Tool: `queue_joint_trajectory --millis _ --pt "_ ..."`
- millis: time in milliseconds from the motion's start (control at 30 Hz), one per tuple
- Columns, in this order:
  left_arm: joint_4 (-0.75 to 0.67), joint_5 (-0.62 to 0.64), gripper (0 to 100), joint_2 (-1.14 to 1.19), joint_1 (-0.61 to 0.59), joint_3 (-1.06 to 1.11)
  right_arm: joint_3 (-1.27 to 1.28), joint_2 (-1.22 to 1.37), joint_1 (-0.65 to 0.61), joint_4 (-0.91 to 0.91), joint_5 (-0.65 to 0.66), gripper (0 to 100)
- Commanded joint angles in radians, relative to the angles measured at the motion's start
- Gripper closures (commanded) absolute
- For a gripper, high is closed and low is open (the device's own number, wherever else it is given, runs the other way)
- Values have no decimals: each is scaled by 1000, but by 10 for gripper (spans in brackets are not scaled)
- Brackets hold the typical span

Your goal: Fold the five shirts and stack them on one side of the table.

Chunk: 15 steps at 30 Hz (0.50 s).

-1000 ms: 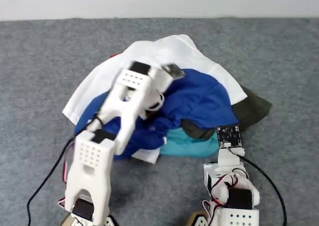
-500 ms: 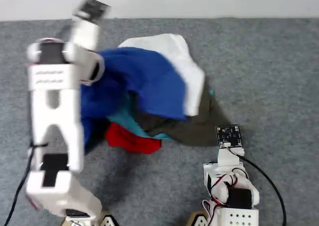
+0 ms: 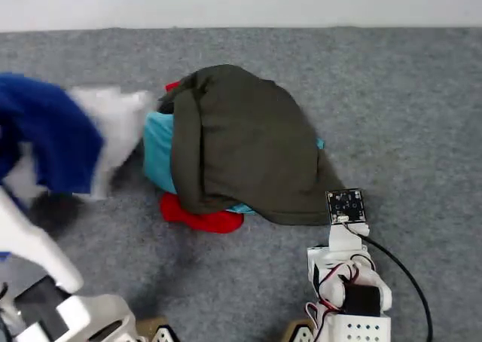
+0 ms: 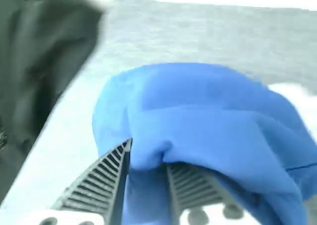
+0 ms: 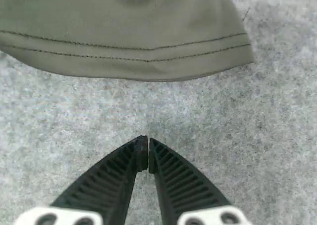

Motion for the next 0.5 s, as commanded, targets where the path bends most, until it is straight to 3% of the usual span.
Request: queue_joint_trajectory --millis 0,133,367,467 --pt "-87 2 988 -60 -126 -47 15 -12 -2 -13 -8 990" --pt "-110 0 988 -58 -190 -38 15 -12 -2 -13 -8 990" --pt "-196 -28 984 -60 -190 102 15 -12 -2 -13 -8 990" --pt "-201 -74 914 -66 -195 147 15 -12 -2 -13 -8 990"
